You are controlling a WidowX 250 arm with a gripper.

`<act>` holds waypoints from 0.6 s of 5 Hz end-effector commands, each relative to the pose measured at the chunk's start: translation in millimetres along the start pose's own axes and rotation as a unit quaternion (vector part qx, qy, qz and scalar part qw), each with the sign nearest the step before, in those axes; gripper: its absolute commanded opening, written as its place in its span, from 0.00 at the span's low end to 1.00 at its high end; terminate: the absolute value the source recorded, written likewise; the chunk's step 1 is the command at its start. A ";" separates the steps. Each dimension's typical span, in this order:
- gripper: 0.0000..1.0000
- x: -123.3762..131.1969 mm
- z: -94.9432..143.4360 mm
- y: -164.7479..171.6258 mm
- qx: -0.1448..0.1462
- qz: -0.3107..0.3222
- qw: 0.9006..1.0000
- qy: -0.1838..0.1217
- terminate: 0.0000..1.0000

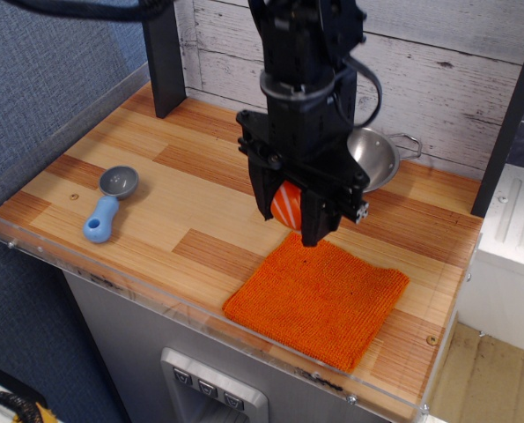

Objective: Pick up the apple and put it on the orange cloth

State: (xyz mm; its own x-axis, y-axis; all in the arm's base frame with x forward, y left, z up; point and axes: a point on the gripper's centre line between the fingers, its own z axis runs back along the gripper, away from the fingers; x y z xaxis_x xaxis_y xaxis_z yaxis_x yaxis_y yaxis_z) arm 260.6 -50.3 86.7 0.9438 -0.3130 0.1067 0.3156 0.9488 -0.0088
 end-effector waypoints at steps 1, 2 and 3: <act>0.00 15.6 -35.7 1.9 0.005 0.001 1.000 0.002 0.00; 0.00 14.5 -57.1 -2.4 -0.007 0.003 1.000 0.015 0.00; 0.00 8.8 -58.5 -8.8 -0.013 -0.001 1.000 0.021 0.00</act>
State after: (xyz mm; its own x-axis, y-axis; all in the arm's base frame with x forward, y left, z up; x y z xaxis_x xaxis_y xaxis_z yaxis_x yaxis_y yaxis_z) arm 272.8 -66.4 18.5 0.9524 -0.3040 0.0236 0.3048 0.9514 -0.0431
